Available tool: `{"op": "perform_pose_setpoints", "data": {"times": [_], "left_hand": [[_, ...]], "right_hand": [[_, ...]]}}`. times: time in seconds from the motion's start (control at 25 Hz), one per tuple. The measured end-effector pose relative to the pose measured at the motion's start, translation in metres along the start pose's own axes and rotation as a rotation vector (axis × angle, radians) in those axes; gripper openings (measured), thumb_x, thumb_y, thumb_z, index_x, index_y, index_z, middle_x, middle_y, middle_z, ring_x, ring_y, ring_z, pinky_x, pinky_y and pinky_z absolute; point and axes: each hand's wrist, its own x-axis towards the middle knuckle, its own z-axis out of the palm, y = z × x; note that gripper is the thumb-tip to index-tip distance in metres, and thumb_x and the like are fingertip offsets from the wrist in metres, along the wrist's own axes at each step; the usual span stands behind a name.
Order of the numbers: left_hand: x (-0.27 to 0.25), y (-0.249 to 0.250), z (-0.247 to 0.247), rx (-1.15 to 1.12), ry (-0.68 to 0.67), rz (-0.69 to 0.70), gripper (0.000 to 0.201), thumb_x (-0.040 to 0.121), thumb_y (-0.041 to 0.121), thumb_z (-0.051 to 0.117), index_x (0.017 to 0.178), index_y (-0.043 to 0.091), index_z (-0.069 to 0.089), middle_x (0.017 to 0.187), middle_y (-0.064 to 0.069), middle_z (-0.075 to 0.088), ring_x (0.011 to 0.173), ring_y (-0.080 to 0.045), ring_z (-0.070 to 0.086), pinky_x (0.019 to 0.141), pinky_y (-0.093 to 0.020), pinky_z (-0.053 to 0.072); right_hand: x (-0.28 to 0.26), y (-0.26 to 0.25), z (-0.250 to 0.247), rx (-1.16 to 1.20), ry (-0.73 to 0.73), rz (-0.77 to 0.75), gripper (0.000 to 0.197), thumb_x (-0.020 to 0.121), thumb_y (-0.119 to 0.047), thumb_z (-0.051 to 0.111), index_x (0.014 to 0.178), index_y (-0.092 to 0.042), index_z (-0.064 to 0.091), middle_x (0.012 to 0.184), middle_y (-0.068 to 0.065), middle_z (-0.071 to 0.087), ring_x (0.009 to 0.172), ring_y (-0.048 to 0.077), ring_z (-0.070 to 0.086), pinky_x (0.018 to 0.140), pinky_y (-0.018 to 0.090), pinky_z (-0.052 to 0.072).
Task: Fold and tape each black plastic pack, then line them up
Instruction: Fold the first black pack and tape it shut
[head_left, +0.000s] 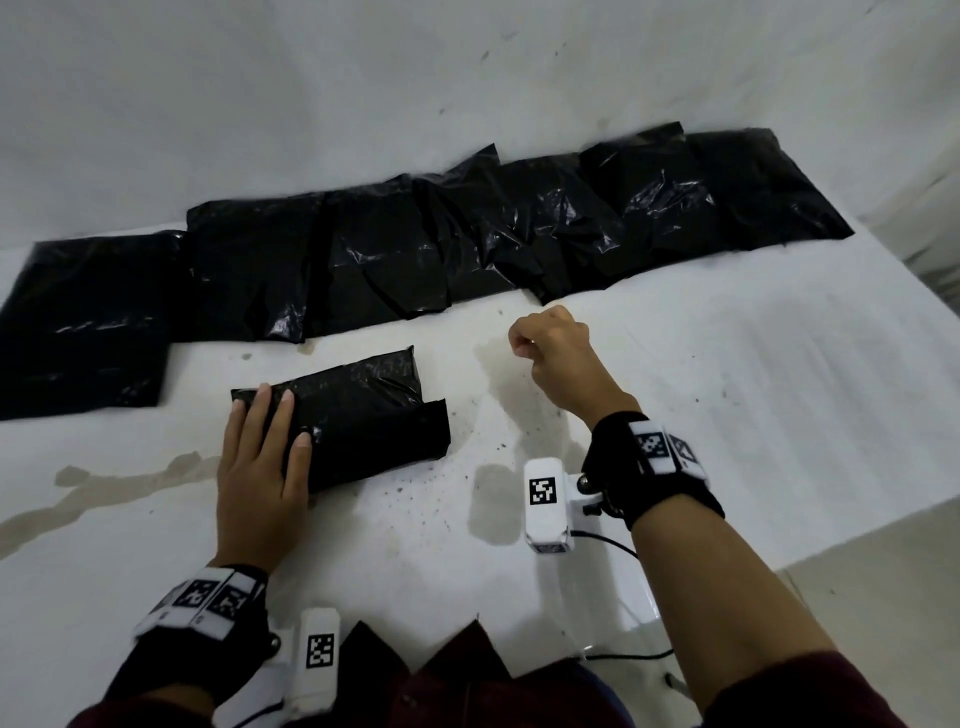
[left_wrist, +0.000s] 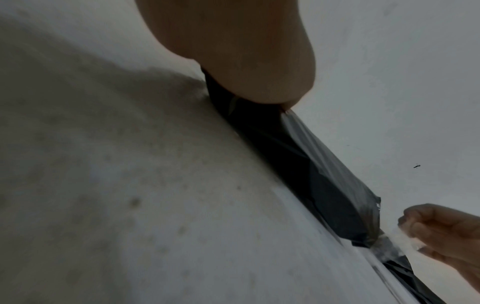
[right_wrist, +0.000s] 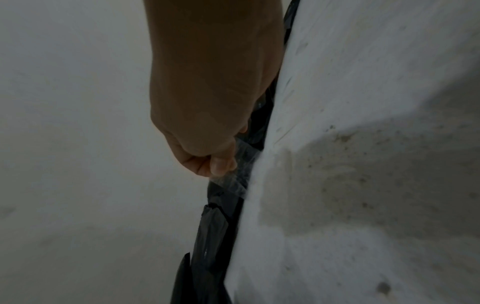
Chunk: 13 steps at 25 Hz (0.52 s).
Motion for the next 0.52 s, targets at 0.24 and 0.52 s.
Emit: {"op": "perform_pose_setpoints", "data": {"times": [0.24, 0.52], "left_hand": [[0.002, -0.008, 0.001, 0.192, -0.119, 0.276, 0.035, 0.095, 0.01, 0.035, 0.107, -0.015, 0.056, 0.128, -0.035, 0.048, 0.13, -0.047, 0.032, 0.114, -0.052, 0.018], [0.008, -0.005, -0.005, 0.028, -0.065, -0.033, 0.055, 0.094, 0.036, 0.035, 0.139, 0.006, 0.041, 0.151, -0.012, 0.029, 0.141, -0.032, 0.017, 0.114, -0.037, 0.01]], "right_hand": [[-0.014, -0.021, -0.028, 0.017, 0.062, -0.025, 0.035, 0.073, 0.021, 0.04, 0.072, -0.014, 0.047, 0.073, 0.0, 0.052, 0.087, 0.014, 0.036, 0.083, 0.03, 0.027], [-0.034, -0.038, -0.058, 0.021, 0.046, -0.022, 0.029, 0.075, 0.017, 0.038, 0.074, -0.009, 0.052, 0.074, -0.002, 0.048, 0.093, 0.019, 0.038, 0.076, 0.029, 0.031]]}}
